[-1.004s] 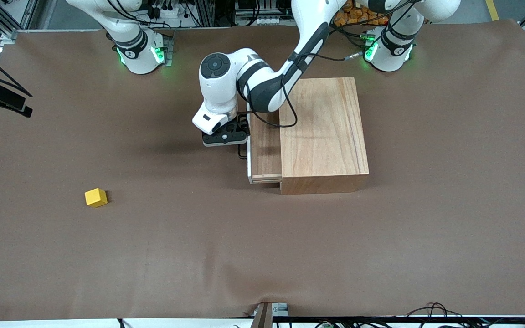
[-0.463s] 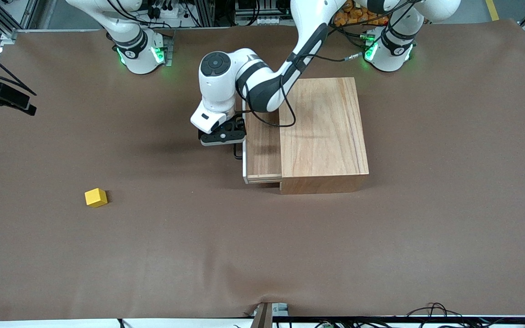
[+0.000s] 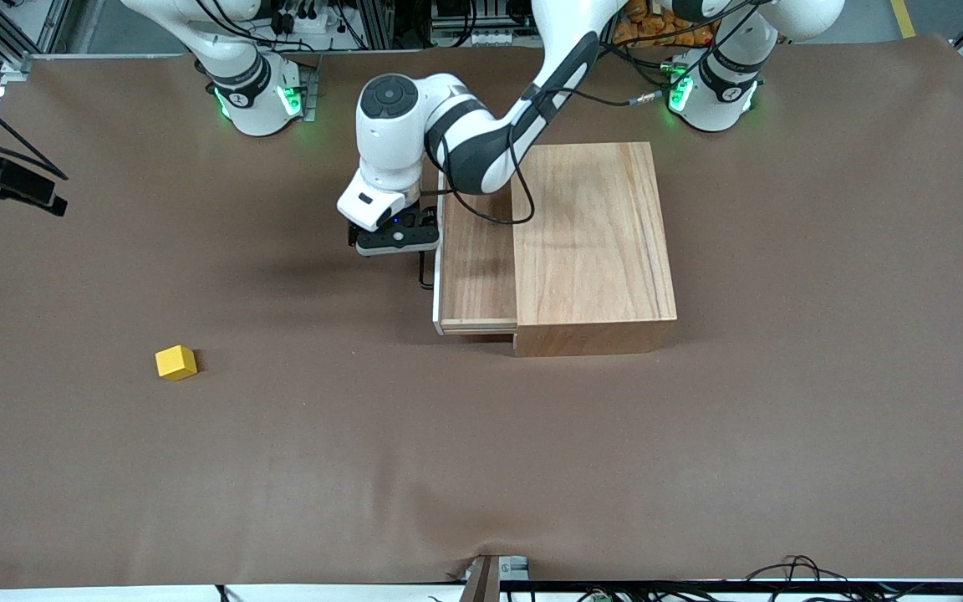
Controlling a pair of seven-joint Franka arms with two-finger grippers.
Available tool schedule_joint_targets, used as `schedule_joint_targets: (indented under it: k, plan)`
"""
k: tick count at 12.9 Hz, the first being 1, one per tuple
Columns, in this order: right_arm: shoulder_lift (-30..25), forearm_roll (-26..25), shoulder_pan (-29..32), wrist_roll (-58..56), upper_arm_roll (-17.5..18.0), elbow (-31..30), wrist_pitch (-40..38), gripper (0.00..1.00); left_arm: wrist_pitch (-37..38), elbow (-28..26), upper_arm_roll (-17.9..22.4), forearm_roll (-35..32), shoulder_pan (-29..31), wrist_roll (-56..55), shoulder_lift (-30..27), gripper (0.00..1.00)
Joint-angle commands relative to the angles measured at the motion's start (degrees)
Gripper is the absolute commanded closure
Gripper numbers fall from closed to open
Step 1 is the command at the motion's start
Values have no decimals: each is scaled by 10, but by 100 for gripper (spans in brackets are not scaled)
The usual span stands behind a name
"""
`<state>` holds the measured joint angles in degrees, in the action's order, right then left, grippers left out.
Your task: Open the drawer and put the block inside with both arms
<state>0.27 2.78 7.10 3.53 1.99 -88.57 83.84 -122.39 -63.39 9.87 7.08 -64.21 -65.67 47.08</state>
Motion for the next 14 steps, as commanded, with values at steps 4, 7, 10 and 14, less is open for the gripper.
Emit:
schedule_joint_targets:
  k: [4, 7, 10, 14]
  plan:
    - [56, -2, 9, -30, 4, -35, 123, 0, 176, -16, 72, -7, 22, 36, -155, 0]
    - [143, -11, -11, -84, 5, -34, 226, 0, 287, -19, 79, -60, 86, 119, -222, 0]
    - [233, -45, 0, -120, 5, -37, 292, 0, 322, -38, 75, -64, 177, 241, -281, 0]
    - [283, -46, 15, -201, 5, -92, 404, 0, 343, -114, 75, -66, 303, 486, -363, 0]
